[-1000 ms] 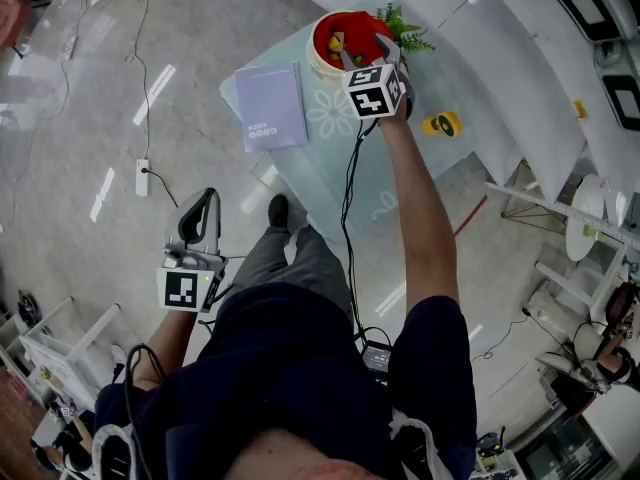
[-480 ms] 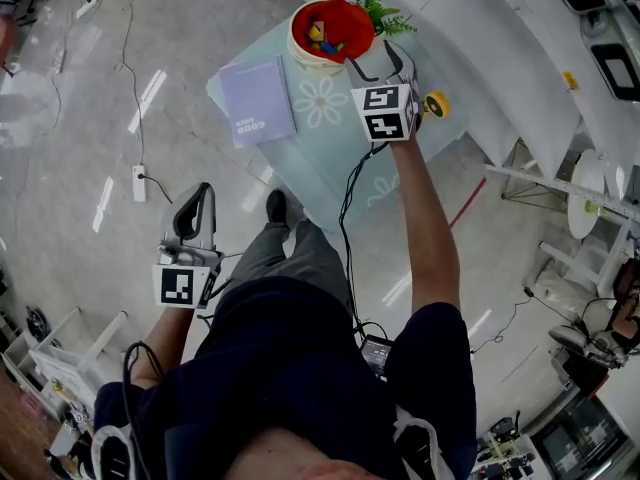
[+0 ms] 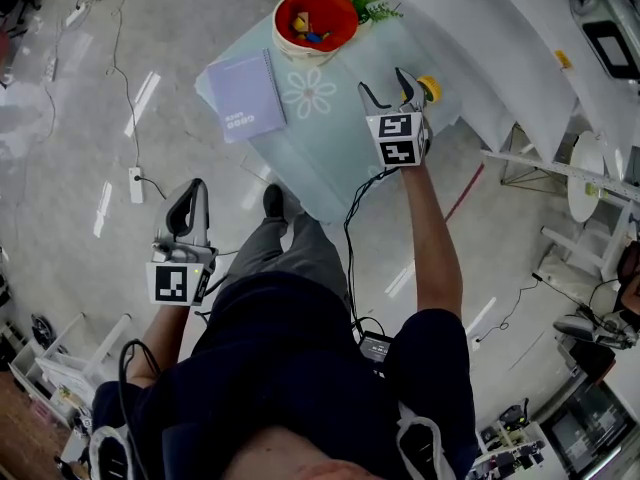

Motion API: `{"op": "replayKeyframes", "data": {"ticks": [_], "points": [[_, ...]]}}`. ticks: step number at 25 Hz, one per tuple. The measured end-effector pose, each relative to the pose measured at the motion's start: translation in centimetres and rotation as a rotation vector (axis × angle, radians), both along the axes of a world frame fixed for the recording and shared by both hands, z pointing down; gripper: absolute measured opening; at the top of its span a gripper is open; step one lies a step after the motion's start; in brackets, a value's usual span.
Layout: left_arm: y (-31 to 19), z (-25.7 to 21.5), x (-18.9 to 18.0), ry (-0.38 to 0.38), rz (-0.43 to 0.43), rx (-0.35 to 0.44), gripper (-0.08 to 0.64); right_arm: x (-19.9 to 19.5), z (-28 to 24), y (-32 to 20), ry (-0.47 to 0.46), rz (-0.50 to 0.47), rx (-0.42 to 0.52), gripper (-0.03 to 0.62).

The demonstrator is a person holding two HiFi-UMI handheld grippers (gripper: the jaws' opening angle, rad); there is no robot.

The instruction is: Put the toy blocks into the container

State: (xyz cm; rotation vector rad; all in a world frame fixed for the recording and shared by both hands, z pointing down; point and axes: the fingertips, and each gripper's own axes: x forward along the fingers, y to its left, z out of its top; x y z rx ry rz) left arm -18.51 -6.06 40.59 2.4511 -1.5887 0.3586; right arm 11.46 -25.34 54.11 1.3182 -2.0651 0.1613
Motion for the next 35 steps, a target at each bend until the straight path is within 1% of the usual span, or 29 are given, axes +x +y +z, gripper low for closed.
{"op": "replayKeyframes", "data": {"ticks": [8, 12, 23, 27, 35], "points": [[0.3, -0.2, 1.0, -0.017, 0.016, 0.002, 0.002, 3.1, 4.2, 3.5, 0.013, 0.026, -0.068, 0.311], [0.4, 0.0, 1.3, -0.027, 0.022, -0.003, 0.002, 4.5, 6.8, 4.8, 0.022, 0.039, -0.11, 0.296], [0.6, 0.4, 1.9, -0.056, 0.024, -0.016, 0.002, 6.6, 11.9, 6.8, 0.05, 0.038, -0.196, 0.296], [0.7, 0.8, 2.0, -0.068, 0.02, -0.034, 0.002, 7.2, 14.1, 7.3, 0.075, 0.02, -0.231, 0.296], [0.6, 1.2, 2.5, -0.081, 0.022, -0.036, 0.002, 8.5, 18.4, 8.5, 0.138, -0.041, -0.314, 0.283]]}}
